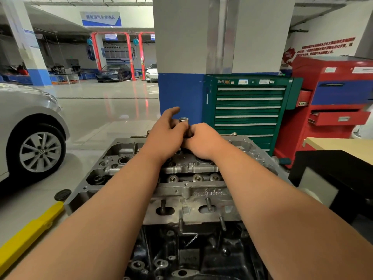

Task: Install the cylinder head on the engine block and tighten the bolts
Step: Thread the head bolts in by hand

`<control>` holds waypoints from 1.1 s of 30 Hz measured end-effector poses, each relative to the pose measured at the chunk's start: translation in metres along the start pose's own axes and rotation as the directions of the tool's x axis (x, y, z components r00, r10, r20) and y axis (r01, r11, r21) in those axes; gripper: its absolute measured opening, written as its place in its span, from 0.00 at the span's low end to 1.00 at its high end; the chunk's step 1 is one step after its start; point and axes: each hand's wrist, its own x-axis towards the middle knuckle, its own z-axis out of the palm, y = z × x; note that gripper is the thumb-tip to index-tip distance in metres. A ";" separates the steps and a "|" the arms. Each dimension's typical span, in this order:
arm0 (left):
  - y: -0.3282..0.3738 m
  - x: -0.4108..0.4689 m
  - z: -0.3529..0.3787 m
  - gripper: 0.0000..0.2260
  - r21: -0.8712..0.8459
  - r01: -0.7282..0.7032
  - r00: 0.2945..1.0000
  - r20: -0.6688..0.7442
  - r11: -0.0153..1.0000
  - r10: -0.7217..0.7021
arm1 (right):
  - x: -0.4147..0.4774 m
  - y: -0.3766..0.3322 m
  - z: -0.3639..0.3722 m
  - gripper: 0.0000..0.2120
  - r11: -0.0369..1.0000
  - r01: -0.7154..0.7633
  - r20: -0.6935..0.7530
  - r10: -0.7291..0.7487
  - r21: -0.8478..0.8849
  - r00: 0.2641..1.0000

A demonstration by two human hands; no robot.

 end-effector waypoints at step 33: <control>0.002 -0.002 -0.001 0.06 0.131 -0.037 0.995 -0.084 0.991 0.048 | -0.002 -0.004 0.005 0.09 0.992 -0.010 -0.036 0.006 -0.123 0.999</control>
